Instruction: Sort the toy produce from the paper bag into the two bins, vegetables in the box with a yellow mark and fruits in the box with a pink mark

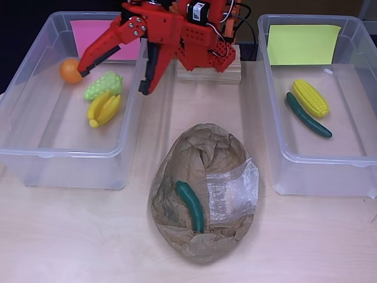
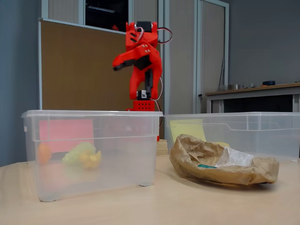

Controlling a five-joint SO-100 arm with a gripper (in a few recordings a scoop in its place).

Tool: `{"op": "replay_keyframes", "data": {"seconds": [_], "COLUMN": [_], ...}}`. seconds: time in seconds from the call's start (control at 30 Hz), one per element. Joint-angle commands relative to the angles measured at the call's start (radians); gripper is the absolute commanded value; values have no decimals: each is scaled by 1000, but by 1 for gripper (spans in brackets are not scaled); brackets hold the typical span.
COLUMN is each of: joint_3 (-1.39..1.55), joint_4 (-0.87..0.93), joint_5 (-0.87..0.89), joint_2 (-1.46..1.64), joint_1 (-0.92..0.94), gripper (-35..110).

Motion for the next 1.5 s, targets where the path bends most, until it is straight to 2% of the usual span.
{"op": "replay_keyframes", "data": {"seconds": [0.0,0.27,0.67,1.17,1.47], "joint_3": [31,20,-275,-612,-698], "joint_4": [-75,-204,-288,-170,-104], "joint_5": [38,123,224,364,394], "joint_2": [12,-236,-761,-1187,-1259], "joint_1": [-163,-367,-423,-402,-390], "gripper": [48,46,38,34,21]}}
